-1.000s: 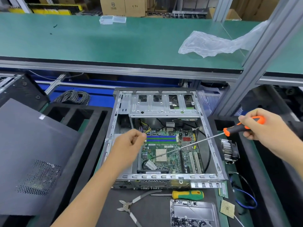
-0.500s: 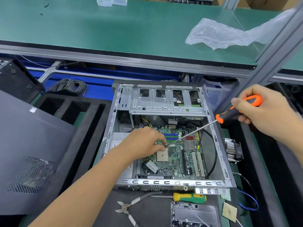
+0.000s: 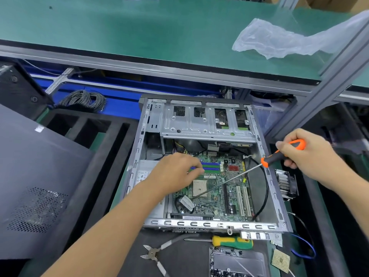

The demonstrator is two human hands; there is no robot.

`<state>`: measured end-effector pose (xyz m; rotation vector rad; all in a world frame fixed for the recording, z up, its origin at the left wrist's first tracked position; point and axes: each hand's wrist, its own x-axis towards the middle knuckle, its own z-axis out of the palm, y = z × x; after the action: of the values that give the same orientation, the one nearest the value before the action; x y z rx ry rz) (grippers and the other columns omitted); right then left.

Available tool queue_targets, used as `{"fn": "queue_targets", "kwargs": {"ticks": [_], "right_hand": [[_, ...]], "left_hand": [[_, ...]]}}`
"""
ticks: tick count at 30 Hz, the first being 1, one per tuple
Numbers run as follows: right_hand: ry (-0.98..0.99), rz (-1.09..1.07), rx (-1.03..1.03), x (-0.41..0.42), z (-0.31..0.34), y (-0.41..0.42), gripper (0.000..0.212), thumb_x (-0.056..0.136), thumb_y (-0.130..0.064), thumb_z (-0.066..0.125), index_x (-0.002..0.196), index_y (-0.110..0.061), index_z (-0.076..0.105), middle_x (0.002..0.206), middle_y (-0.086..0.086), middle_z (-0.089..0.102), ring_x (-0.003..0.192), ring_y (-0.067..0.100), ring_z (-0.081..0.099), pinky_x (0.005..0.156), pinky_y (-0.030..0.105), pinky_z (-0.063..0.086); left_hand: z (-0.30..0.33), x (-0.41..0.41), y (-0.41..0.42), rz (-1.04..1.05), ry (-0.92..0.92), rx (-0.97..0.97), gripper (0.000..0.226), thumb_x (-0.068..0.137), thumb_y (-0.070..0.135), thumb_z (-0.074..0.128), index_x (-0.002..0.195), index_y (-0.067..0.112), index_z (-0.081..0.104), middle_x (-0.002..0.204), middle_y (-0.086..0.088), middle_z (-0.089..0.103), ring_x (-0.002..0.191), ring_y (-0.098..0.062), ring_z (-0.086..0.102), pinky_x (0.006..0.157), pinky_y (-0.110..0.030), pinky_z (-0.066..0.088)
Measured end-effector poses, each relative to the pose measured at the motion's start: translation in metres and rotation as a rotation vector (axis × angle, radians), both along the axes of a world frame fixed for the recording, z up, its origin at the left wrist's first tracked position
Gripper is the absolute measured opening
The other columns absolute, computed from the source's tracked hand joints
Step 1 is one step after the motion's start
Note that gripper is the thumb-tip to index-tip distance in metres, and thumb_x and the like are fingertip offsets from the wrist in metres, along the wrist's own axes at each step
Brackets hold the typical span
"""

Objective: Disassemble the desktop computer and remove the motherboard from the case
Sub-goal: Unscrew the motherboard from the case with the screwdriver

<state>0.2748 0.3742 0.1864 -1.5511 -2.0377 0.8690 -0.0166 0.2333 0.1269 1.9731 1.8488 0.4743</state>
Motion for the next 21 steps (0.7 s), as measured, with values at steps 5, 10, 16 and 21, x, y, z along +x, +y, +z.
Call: {"fn": "queue_targets", "kwargs": {"ticks": [5,10,16,21], "right_hand": [[0.019,-0.023,-0.040,0.006,-0.001,0.005,0.013,0.081,-0.039,0.068,0.077,-0.028,0.061,0.057,0.007,0.067,0.050,0.021,0.064,0.056,0.029,0.052],[0.040,-0.049,-0.118,0.006,-0.010,0.004,0.016,0.081,-0.037,0.070,0.077,-0.025,0.061,0.058,0.009,0.066,0.050,0.019,0.063,0.054,0.036,0.053],[0.041,-0.069,-0.144,0.004,-0.013,0.002,0.016,0.084,-0.032,0.071,0.073,-0.026,0.061,0.057,0.008,0.065,0.050,0.019,0.063,0.063,0.047,0.056],[0.039,-0.067,-0.142,0.005,-0.013,0.003,0.016,0.084,-0.034,0.069,0.074,-0.026,0.061,0.059,0.010,0.067,0.052,0.020,0.064,0.065,0.047,0.057]], "left_hand": [[0.000,0.000,-0.001,0.006,-0.014,0.019,0.025,0.097,0.043,0.052,0.098,0.028,0.071,0.078,0.018,0.058,0.074,-0.006,0.052,0.074,-0.032,0.052],[0.000,0.000,-0.001,0.011,-0.005,0.021,0.025,0.097,0.043,0.051,0.100,0.027,0.071,0.078,0.016,0.057,0.075,-0.005,0.052,0.077,-0.034,0.053],[0.001,0.000,-0.002,0.008,0.001,0.010,0.026,0.098,0.043,0.051,0.101,0.027,0.071,0.092,0.011,0.069,0.086,-0.009,0.063,0.080,-0.036,0.054],[-0.001,0.000,-0.002,0.011,0.004,0.015,0.027,0.098,0.044,0.051,0.103,0.027,0.071,0.093,0.011,0.070,0.086,-0.009,0.062,0.079,-0.036,0.054]]}}
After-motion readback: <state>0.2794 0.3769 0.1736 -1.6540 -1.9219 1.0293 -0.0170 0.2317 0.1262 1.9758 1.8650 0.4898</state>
